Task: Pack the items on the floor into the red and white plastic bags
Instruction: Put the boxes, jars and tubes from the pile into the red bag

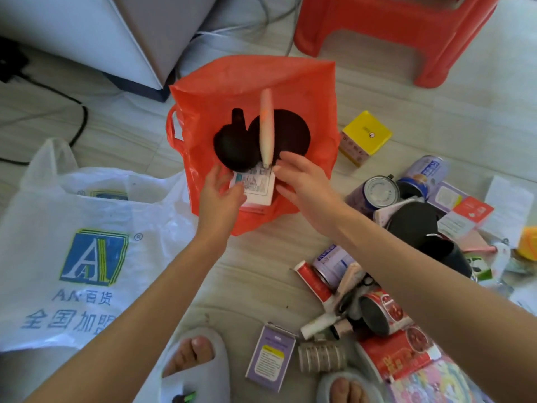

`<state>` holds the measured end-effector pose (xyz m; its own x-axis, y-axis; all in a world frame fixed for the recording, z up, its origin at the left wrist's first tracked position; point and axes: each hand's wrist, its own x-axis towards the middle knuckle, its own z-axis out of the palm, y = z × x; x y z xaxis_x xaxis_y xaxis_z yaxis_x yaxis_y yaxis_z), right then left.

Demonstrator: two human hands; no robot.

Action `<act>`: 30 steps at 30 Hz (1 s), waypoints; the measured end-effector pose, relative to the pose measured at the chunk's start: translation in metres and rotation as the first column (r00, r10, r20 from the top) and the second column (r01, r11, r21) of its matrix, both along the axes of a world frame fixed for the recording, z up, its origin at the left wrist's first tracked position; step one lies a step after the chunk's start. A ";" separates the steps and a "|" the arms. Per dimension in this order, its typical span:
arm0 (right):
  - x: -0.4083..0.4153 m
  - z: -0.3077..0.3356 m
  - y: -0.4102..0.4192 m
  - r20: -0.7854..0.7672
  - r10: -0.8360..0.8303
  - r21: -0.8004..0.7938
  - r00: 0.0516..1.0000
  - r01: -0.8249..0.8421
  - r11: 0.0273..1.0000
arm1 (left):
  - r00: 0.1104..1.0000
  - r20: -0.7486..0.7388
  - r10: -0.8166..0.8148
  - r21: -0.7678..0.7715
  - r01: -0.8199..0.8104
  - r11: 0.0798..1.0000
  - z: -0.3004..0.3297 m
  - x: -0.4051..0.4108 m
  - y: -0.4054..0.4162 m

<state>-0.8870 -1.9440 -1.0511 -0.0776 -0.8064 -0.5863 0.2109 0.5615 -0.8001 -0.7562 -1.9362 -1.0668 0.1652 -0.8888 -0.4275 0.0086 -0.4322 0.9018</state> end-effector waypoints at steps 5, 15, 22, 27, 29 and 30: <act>-0.032 -0.023 0.047 -0.410 0.188 0.002 0.892 -0.206 0.979 | 0.984 0.139 -0.109 0.052 0.103 0.993 -0.019 0.013 0.040; -0.072 -0.032 0.087 -0.788 0.603 0.374 0.124 -0.682 0.629 | 0.650 0.656 -0.384 -0.136 0.602 0.787 -0.048 0.006 0.077; -0.076 -0.039 0.107 -0.640 0.668 0.711 -0.379 -0.622 0.329 | -0.033 0.623 -0.781 0.298 0.934 0.198 -0.094 0.012 0.147; -0.069 -0.055 0.097 -0.597 0.613 0.774 -0.518 -0.574 0.268 | -0.205 0.563 -0.800 0.357 0.934 0.011 -0.098 0.021 0.157; -0.069 -0.060 0.092 -0.604 0.618 0.763 -0.503 -0.589 0.267 | -0.259 0.611 -0.748 0.338 0.940 -0.049 -0.100 0.029 0.155; -0.070 -0.061 0.091 -0.604 0.617 0.762 -0.504 -0.593 0.261 | -0.241 0.614 -0.752 0.321 0.946 -0.041 -0.104 0.031 0.154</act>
